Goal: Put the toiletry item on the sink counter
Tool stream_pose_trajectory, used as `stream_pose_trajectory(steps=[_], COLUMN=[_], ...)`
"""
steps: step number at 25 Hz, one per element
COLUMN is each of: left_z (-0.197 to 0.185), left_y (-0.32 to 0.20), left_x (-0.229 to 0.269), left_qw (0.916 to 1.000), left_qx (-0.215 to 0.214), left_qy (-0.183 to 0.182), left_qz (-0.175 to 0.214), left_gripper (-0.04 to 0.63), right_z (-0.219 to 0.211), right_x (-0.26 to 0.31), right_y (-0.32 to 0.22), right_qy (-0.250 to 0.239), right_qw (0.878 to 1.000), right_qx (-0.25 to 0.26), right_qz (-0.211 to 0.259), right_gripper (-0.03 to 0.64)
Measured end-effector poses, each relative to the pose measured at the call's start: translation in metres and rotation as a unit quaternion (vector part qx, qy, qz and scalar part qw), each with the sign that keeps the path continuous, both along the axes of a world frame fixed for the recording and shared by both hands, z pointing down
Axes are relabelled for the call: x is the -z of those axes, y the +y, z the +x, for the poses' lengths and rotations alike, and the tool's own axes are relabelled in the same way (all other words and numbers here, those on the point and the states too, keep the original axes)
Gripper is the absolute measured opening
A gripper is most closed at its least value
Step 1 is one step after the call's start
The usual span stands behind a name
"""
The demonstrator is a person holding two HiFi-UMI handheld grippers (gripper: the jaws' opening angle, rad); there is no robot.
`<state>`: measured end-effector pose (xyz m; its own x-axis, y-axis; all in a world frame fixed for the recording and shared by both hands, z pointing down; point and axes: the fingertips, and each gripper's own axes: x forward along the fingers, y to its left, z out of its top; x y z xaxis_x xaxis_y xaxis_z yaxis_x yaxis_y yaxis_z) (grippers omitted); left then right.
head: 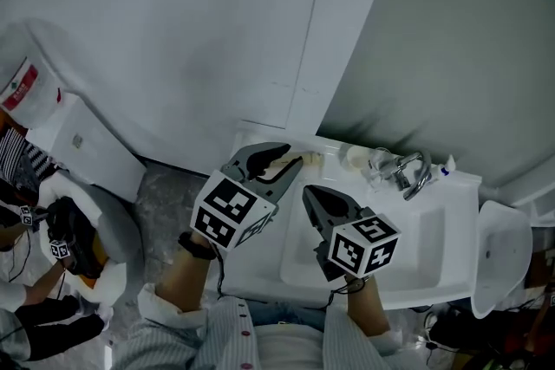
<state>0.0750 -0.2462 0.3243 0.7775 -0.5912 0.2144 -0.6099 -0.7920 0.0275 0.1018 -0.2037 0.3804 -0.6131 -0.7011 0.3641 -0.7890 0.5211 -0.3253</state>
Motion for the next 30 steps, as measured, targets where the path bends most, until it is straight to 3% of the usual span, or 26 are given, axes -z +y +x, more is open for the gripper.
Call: stream_pose_trajectory(steps=[4, 10, 16, 30], left_z=[-0.005, -0.008, -0.008, -0.013], left_y=[0.021, 0.050, 0.075, 0.096], left_x=[0.025, 0.047, 0.057, 0.037], left_qw=[0.9986, 0.9954, 0.9936, 0.9936], left_qx=[0.011, 0.031, 0.038, 0.040], left_qy=[0.052, 0.090, 0.107, 0.103], left_qz=[0.003, 0.011, 0.006, -0.020], left_gripper=[0.093, 0.035, 0.025, 0.017], right_z=[-0.002, 0.001, 0.002, -0.007], right_x=[0.025, 0.067, 0.088, 0.084], right_y=[0.006, 0.015, 0.027, 0.041], right_qy=[0.001, -0.006, -0.008, -0.005], right_qw=[0.999, 0.995, 0.991, 0.991], right_qx=[-0.005, -0.017, -0.019, 0.006], right_qz=[0.037, 0.100, 0.135, 0.132], right_gripper=[0.011, 0.009, 0.009, 0.009])
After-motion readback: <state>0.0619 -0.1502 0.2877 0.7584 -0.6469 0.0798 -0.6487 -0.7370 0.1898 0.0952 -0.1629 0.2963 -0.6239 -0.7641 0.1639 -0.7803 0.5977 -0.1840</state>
